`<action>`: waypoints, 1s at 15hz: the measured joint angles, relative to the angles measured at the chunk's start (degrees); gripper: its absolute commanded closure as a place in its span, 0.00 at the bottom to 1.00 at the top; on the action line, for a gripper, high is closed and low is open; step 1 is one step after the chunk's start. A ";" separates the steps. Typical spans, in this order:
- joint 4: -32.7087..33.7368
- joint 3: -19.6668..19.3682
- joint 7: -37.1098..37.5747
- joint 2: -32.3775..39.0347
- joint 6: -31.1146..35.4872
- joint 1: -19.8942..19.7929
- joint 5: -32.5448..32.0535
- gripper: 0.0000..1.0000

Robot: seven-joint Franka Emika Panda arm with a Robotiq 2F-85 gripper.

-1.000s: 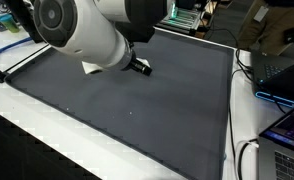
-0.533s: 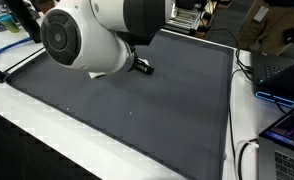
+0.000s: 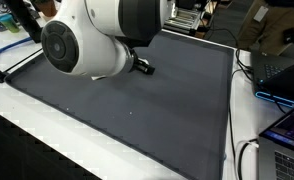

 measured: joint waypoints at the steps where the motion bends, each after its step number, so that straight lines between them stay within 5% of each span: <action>1: -0.07 0.02 0.00 -0.51 0.20 -0.21 0.40 0.00; 15: -30.04 -0.25 0.19 -23.01 17.72 -2.35 4.20 0.00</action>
